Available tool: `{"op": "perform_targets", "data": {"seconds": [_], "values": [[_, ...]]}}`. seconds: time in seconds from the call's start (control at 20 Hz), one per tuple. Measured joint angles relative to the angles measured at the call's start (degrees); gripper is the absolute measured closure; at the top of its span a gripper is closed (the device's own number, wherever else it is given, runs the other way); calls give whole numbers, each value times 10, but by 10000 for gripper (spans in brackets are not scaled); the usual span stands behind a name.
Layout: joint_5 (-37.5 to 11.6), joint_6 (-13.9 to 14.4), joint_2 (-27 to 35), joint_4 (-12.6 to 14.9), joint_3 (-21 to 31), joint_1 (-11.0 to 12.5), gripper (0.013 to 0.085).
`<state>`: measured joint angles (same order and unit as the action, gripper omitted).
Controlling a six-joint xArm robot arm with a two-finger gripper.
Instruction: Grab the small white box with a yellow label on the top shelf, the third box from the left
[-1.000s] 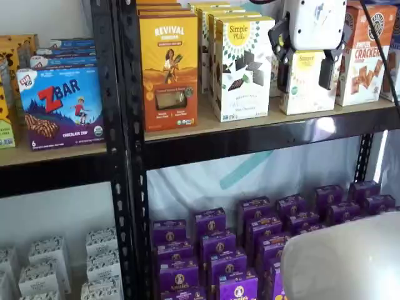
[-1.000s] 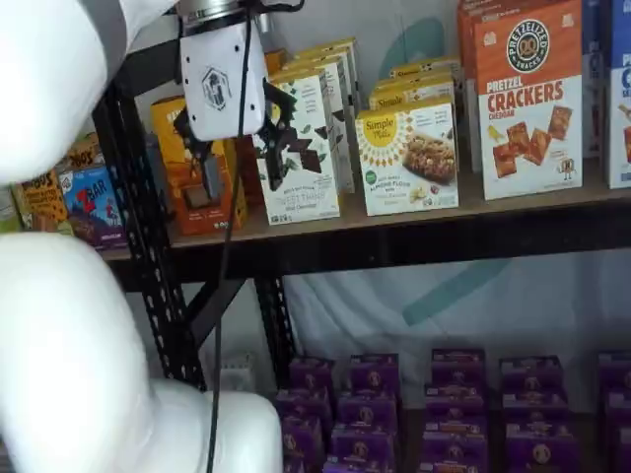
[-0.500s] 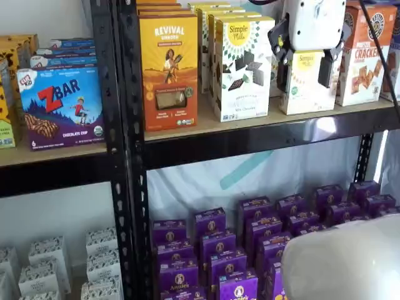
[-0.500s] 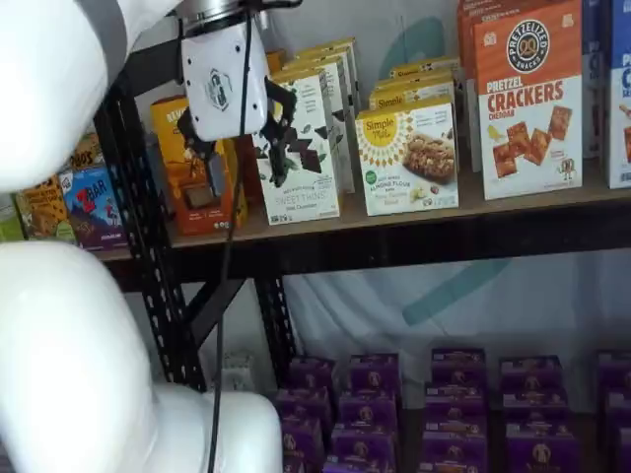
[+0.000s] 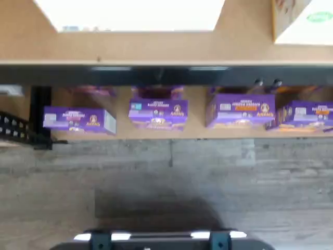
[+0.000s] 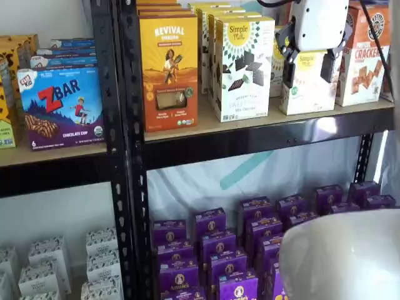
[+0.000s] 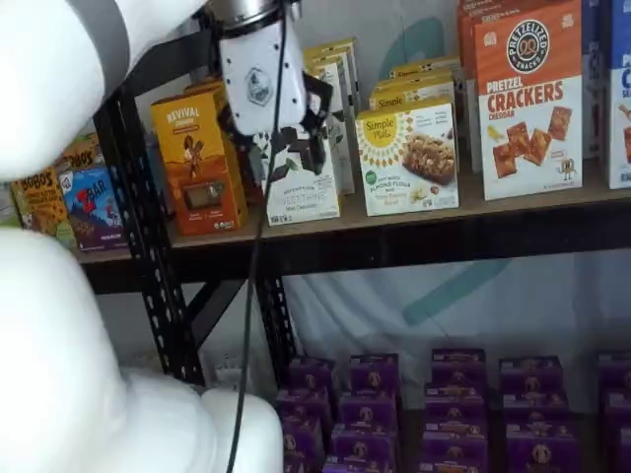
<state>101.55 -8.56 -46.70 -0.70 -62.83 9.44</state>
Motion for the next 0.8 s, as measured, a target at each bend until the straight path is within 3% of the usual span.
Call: {"op": "perform_targets", "data": {"seconds": [0.4, 0.8], "values": [[-82, -86, 64, -16, -15, 88, 130], [-127, -136, 127, -25, -47, 139, 130]]}}
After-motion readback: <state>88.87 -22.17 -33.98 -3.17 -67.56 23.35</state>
